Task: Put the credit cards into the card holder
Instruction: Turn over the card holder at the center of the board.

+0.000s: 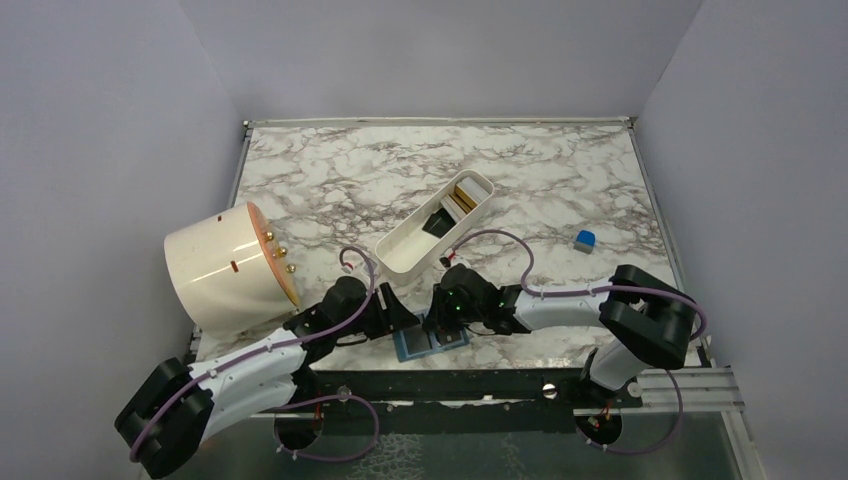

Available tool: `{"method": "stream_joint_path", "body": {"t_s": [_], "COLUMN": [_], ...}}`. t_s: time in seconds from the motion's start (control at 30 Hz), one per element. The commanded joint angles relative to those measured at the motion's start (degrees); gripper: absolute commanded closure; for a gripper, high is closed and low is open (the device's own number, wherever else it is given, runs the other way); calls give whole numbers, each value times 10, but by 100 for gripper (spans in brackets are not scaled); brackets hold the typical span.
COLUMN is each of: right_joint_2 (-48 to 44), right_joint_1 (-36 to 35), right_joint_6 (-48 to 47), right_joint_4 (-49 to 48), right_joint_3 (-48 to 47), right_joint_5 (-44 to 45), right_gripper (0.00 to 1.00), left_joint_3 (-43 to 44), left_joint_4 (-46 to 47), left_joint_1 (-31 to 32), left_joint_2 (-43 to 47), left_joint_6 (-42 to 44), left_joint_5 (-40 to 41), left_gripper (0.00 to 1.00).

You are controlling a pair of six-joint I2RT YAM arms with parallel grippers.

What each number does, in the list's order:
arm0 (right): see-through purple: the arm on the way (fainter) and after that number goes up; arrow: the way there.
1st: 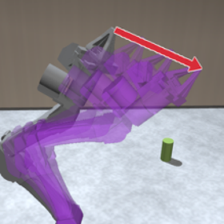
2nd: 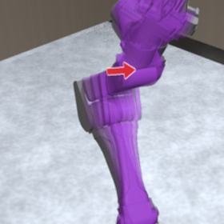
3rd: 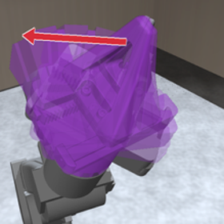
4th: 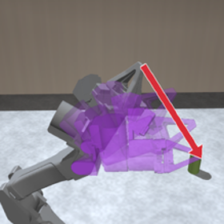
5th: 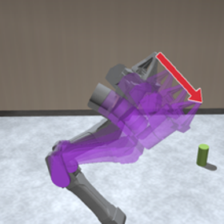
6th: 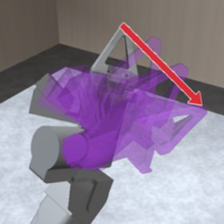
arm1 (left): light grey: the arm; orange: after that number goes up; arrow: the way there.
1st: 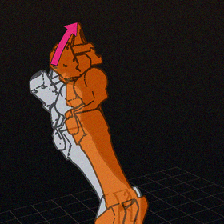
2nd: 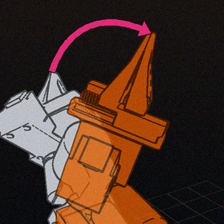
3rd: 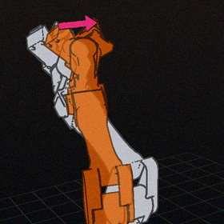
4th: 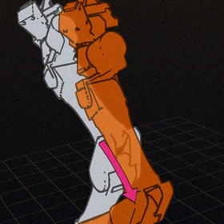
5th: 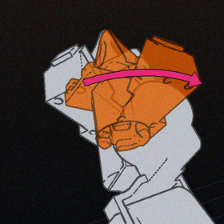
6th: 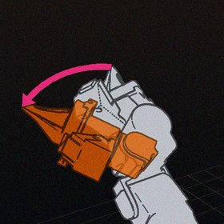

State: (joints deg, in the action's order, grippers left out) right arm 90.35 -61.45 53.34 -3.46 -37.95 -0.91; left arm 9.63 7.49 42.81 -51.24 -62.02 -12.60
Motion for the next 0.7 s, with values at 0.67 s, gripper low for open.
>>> {"method": "stream_joint_path", "body": {"t_s": [0.67], "right_joint_2": [11], "right_joint_1": [-4], "right_joint_6": [12], "right_joint_4": [-14], "right_joint_3": [25], "right_joint_5": [-14], "right_gripper": [84], "left_joint_3": [-7], "left_joint_4": [-27], "left_joint_1": [-2], "left_joint_2": [48], "left_joint_6": [-14], "left_joint_5": [-8], "left_gripper": [39]}}
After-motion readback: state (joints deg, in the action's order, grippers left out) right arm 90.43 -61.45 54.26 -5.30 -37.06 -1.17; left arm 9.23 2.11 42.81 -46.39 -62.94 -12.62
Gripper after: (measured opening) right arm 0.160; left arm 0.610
